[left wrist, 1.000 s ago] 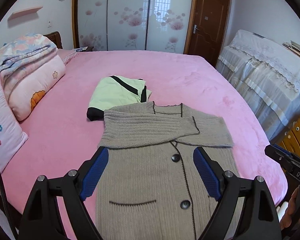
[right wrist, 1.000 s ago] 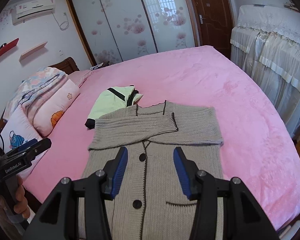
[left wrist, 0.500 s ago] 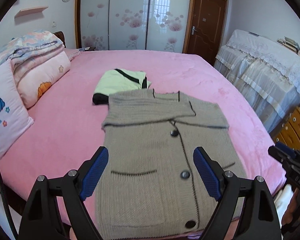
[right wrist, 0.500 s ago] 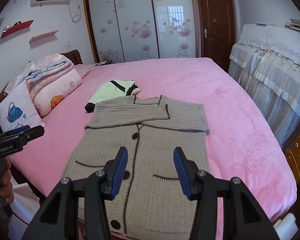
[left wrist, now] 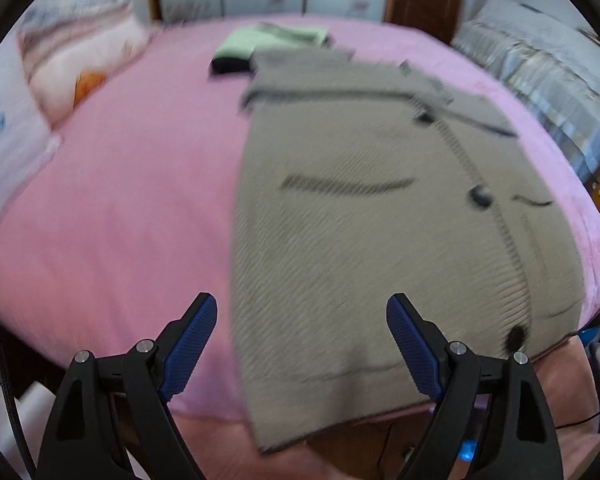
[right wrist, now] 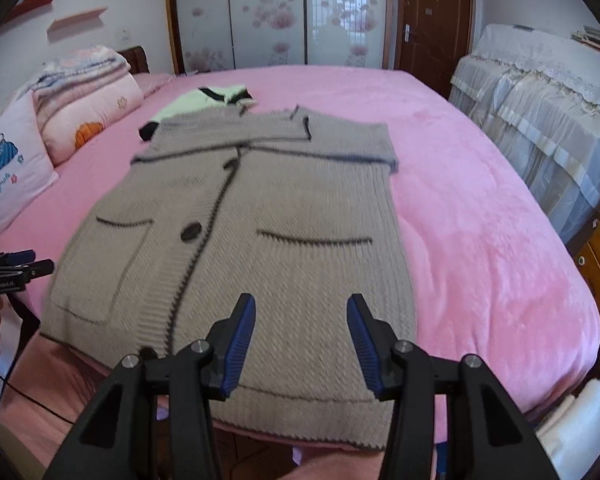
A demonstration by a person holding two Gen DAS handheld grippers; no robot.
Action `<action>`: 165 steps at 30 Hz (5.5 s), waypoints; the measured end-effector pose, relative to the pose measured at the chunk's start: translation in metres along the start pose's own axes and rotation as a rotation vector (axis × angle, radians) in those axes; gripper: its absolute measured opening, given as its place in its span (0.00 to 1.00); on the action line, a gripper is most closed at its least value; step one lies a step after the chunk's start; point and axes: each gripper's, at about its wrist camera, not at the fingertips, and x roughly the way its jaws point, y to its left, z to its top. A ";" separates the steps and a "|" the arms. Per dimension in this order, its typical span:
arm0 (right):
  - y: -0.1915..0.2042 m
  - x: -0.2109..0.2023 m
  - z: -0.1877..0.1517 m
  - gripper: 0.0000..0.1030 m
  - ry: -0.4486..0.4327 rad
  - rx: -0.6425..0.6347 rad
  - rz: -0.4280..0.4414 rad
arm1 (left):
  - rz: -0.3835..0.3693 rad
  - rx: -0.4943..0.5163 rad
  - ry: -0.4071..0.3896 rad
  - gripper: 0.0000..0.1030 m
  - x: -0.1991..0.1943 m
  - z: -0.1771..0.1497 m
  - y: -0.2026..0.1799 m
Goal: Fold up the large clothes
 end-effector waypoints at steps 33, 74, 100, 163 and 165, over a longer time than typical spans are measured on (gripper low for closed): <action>-0.092 0.073 -0.092 0.33 0.317 0.236 0.126 | -0.237 -0.115 0.199 0.66 0.056 -0.050 0.037; -0.114 0.155 0.254 0.06 -0.035 0.331 0.138 | -0.259 -0.488 -0.061 0.08 0.090 0.297 0.027; -0.149 0.268 0.258 0.51 0.107 0.307 0.205 | -0.223 -0.139 0.018 0.74 0.176 0.344 0.020; -0.135 0.380 0.337 0.34 0.082 0.173 -0.297 | 0.367 0.010 -0.182 0.28 0.270 0.431 -0.036; -0.138 0.360 0.341 0.37 0.054 0.190 -0.285 | 0.352 -0.014 -0.175 0.45 0.258 0.435 -0.033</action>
